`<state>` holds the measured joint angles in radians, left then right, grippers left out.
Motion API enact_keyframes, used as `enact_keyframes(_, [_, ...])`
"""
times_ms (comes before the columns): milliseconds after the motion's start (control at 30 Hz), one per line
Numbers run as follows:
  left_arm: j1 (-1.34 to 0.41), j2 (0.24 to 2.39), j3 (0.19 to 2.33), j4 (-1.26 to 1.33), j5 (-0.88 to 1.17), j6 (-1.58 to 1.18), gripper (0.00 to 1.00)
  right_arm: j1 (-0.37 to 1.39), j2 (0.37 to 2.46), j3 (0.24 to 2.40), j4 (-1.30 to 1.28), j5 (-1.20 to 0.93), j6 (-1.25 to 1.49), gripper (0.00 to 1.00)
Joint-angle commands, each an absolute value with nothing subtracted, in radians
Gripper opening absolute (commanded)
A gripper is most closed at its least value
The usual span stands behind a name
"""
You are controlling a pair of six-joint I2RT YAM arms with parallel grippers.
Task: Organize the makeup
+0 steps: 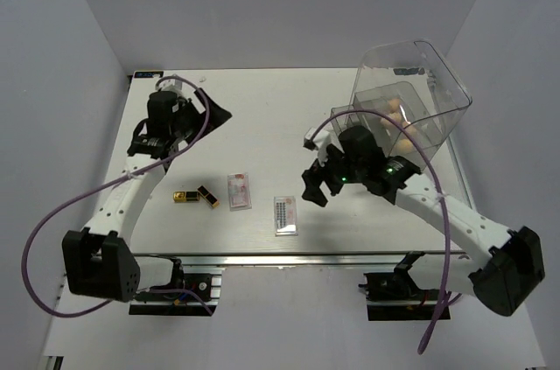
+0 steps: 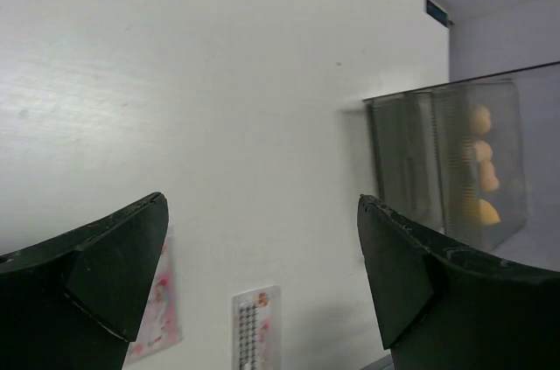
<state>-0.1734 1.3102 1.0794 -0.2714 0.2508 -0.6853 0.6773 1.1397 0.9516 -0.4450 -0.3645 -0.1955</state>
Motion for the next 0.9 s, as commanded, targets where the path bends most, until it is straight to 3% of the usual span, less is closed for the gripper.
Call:
enact_keyframes(0, [-0.146, 1.200, 1.025, -0.386, 0.171, -0.640, 0.98, 0.761, 1.205, 0.940, -0.310, -0.149, -0.029, 0.89])
enact_keyframes(133, [-0.141, 1.062, 0.956, -0.451, 0.069, -0.641, 0.98, 0.801, 1.314, 0.960, -0.272, -0.155, 0.127, 0.89])
enact_keyframes(367, [-0.140, 0.829, 0.878, -0.592, -0.043, -0.663, 0.98, 0.831, 1.472, 0.980, -0.279, 0.027, 0.481, 0.68])
enact_keyframes(467, [-0.140, 0.764, 0.854, -0.652, -0.075, -0.670, 0.98, 0.874, 1.572, 1.023, -0.290, 0.009, 0.587, 0.67])
enact_keyframes(767, [-0.140, 0.626, 0.842, -0.749, -0.117, -0.680, 0.98, 1.015, 1.712, 1.094, -0.330, 0.118, 0.669, 0.78])
enact_keyframes(867, [-0.140, 0.614, 0.842, -0.758, -0.121, -0.678, 0.98, 1.019, 1.726, 1.085, -0.345, 0.159, 0.651, 0.89])
